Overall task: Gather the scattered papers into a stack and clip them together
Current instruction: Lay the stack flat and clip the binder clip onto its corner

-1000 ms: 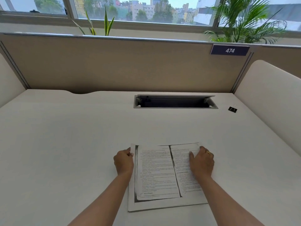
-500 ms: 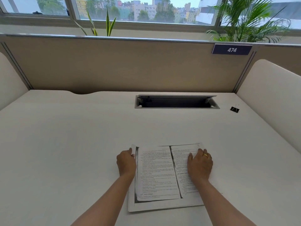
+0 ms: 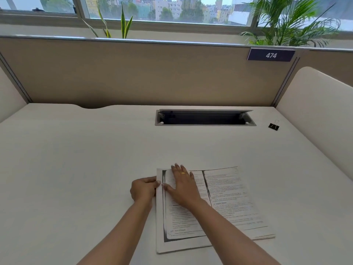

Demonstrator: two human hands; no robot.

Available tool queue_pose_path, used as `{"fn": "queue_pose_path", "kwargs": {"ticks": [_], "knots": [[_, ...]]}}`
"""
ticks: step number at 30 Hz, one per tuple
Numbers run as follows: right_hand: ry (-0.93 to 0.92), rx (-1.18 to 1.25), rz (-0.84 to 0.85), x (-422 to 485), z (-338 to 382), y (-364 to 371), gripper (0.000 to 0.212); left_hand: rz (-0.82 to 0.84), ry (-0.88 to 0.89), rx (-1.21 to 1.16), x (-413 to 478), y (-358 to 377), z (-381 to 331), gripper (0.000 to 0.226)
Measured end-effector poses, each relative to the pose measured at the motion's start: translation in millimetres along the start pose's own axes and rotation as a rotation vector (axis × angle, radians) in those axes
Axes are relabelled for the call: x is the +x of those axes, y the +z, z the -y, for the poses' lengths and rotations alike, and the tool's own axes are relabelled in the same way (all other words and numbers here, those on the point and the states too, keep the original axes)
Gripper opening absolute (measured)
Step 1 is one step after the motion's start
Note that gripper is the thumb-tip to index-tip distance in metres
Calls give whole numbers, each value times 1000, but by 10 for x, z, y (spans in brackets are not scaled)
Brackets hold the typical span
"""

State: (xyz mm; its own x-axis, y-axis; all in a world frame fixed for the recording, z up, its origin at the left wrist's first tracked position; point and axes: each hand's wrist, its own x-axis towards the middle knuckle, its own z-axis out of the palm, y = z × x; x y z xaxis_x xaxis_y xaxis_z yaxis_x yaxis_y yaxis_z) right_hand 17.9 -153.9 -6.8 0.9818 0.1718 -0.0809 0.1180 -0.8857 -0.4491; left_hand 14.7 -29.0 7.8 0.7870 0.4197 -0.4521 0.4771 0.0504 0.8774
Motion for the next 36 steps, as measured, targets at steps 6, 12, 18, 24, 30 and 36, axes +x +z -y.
{"fn": "queue_pose_path", "kwargs": {"ticks": [6, 12, 18, 24, 30, 36], "knots": [[-7, 36, -18, 50, -91, -53, 50, 30, 16, -2, 38, 27, 21, 19], [37, 265, -123, 300, -238, -288, 27, 106, 17, -93, 63, 123, -35, 17], [65, 436, -147, 421, -355, -567, 22, 258, 115, -112, 63, 279, -155, 15], [80, 425, -174, 613, -612, -691, 23, 533, 92, 74, 158, 519, -274, 21], [80, 443, -197, 788, -1056, -858, 24, 485, 198, 168, 339, 855, -329, 22], [332, 378, -524, 941, -2023, -1343, 33, 427, 271, 127, 532, 1082, -383, 21]]}}
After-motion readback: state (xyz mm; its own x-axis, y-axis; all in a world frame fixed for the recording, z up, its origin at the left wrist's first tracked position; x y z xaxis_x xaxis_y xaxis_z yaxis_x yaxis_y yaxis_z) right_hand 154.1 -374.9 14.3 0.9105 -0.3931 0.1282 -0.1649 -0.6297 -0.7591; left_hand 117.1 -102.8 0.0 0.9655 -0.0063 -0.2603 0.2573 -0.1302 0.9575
